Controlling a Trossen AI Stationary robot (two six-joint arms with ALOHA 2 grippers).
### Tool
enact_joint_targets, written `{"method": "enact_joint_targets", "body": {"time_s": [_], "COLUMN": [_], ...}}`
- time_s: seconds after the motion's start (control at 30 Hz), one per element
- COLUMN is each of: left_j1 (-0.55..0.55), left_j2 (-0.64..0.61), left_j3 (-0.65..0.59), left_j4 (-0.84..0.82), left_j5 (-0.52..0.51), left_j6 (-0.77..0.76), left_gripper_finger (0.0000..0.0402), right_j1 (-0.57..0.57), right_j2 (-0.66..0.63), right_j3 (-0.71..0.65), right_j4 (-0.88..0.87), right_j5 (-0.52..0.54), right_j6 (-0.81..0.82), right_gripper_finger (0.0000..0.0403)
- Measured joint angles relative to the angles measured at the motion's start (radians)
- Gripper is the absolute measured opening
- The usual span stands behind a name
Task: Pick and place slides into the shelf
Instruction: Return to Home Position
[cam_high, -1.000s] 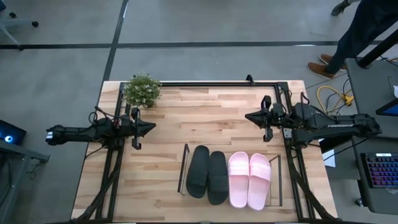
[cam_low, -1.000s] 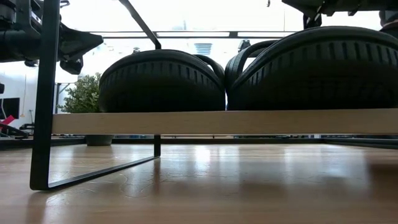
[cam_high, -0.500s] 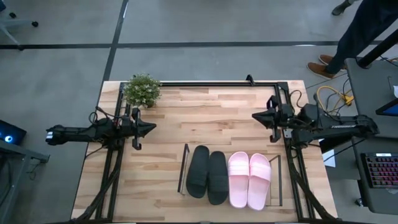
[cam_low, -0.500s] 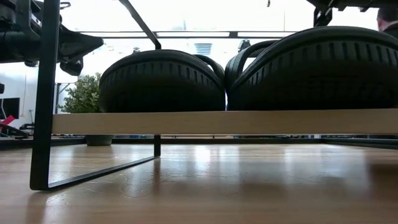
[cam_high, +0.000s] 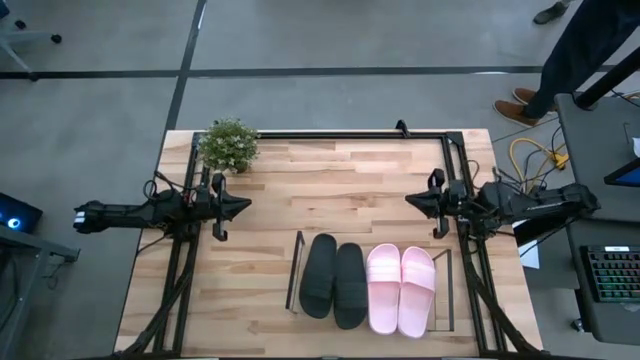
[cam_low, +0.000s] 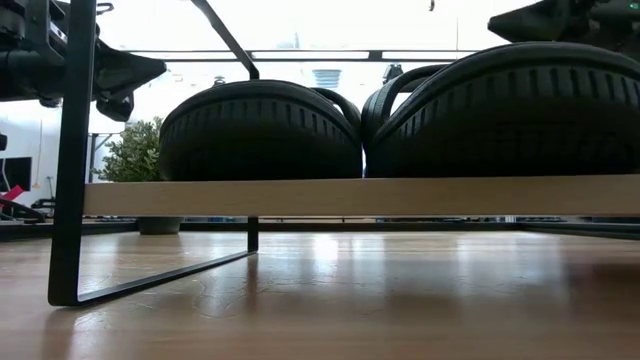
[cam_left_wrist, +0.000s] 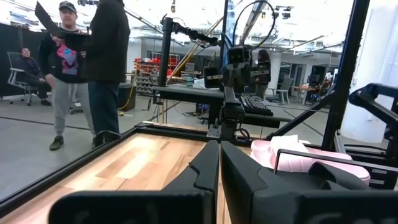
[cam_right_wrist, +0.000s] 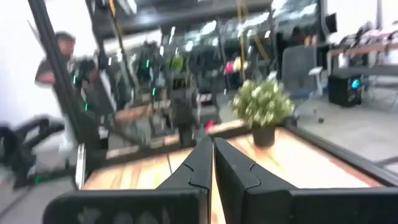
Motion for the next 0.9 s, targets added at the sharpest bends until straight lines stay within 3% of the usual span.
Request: {"method": "enact_joint_targets", "body": {"time_s": [0.23, 0.47, 0.67, 0.9], "left_j1": [0.000, 0.000, 0.000, 0.000], "left_j2": [0.000, 0.000, 0.000, 0.000], "left_j3": [0.000, 0.000, 0.000, 0.000], "left_j4": [0.000, 0.000, 0.000, 0.000], "left_j5": [0.000, -0.005, -0.006, -0.008], "left_j6": [0.001, 0.015, 0.023, 0.023], "left_gripper_finger": [0.0000, 0.0000, 0.0000, 0.0000], "right_j1": [0.039, 0.043, 0.018, -0.073], "right_j2": [-0.135, -0.235, -0.271, -0.224], "right_j3": [-0.103, -0.123, -0.135, -0.136], "right_j4": [0.039, -0.108, -0.131, -0.137], "right_j5": [0.030, 0.039, 0.035, -0.066], "right_j6": [-0.029, -0.080, -0.084, -0.054], "right_gripper_finger": [0.0008, 0.0008, 0.0008, 0.0008]}}
